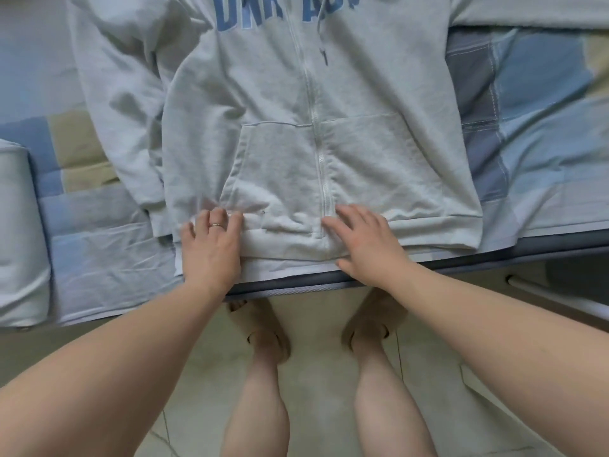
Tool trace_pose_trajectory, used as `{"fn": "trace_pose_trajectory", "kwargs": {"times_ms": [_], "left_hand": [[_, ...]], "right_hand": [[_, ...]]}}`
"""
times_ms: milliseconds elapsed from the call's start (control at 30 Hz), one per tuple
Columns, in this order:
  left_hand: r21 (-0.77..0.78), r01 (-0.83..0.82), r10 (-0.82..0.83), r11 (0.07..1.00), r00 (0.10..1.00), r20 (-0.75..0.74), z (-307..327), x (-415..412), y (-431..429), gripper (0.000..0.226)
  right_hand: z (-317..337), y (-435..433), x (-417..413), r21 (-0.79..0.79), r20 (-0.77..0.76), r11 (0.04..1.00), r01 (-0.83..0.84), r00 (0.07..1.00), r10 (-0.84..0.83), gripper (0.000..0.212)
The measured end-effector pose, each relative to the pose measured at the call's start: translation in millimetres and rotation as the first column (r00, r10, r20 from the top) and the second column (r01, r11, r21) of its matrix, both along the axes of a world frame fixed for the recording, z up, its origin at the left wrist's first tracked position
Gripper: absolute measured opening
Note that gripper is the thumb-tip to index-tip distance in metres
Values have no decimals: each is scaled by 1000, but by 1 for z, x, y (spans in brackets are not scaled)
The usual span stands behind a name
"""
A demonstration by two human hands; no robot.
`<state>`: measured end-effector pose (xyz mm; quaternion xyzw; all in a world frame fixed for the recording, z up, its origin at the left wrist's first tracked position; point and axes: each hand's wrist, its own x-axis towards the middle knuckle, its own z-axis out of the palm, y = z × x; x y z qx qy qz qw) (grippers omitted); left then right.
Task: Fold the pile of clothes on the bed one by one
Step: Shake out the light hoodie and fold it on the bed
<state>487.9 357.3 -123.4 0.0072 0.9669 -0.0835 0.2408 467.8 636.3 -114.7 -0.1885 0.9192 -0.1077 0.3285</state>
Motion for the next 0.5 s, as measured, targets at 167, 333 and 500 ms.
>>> {"fn": "trace_pose_trajectory", "kwargs": {"times_ms": [167,333,500], "left_hand": [[95,147,-140,985,987,-73,-7,3,-57,43],[370,219,-214,903,975,-56,1,-2,-86,42],[520,80,-213,850,956,201,17,30,-83,27]], "right_hand": [[-20,-66,12,92,-166,995,-44,984,58,79],[-28,-96,12,33,-352,999,3,936,9,31],[-4,-94,26,84,-172,995,60,984,-45,17]]}}
